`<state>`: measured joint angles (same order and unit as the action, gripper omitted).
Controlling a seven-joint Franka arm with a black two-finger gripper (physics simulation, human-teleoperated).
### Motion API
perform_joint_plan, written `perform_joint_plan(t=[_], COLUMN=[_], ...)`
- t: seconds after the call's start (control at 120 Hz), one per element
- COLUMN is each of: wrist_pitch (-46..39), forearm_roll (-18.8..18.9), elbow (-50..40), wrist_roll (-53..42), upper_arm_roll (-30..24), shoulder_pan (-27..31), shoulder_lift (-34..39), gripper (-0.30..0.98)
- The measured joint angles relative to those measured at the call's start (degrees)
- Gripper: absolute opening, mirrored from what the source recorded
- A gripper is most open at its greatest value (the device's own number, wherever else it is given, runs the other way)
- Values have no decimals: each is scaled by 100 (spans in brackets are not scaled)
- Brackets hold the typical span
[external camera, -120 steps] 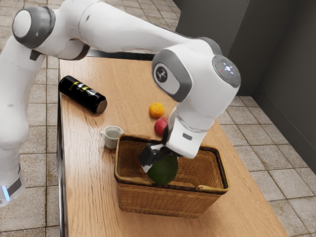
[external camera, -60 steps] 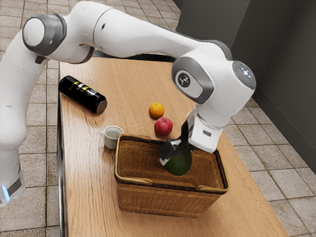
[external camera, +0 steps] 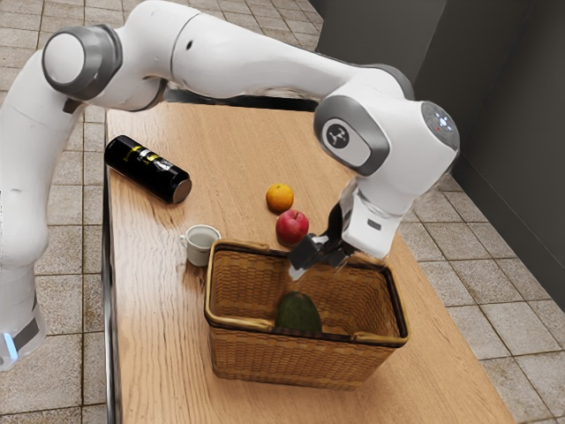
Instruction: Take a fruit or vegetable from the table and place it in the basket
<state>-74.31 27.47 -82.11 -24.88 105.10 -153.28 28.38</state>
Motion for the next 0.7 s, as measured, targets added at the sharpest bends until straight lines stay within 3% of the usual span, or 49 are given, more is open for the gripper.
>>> perform_joint_plan(t=[0.067, 0.142, 0.233, 0.317, 0.392, 0.533, 0.7], wrist_pitch=[163, 389, 676, 1000, 1071, 650, 205], forearm_roll=[13, 72, 160, 231, 52, -117, -179], elbow=[140, 299, 545, 615, 576, 332, -163], wrist_roll=[-33, -156, -405, -608, -780, -1204, -1543], upper_arm_roll=[-129, -563, -700, -698, -565, -159, -128], shoulder_pan=[377, 1710, 3205, 3780, 4496, 4785, 4370], shoulder_lift=[-61, -88, -87, -64, 55, 187, 196], gripper=[68, 68, 68, 68, 68, 68, 69])
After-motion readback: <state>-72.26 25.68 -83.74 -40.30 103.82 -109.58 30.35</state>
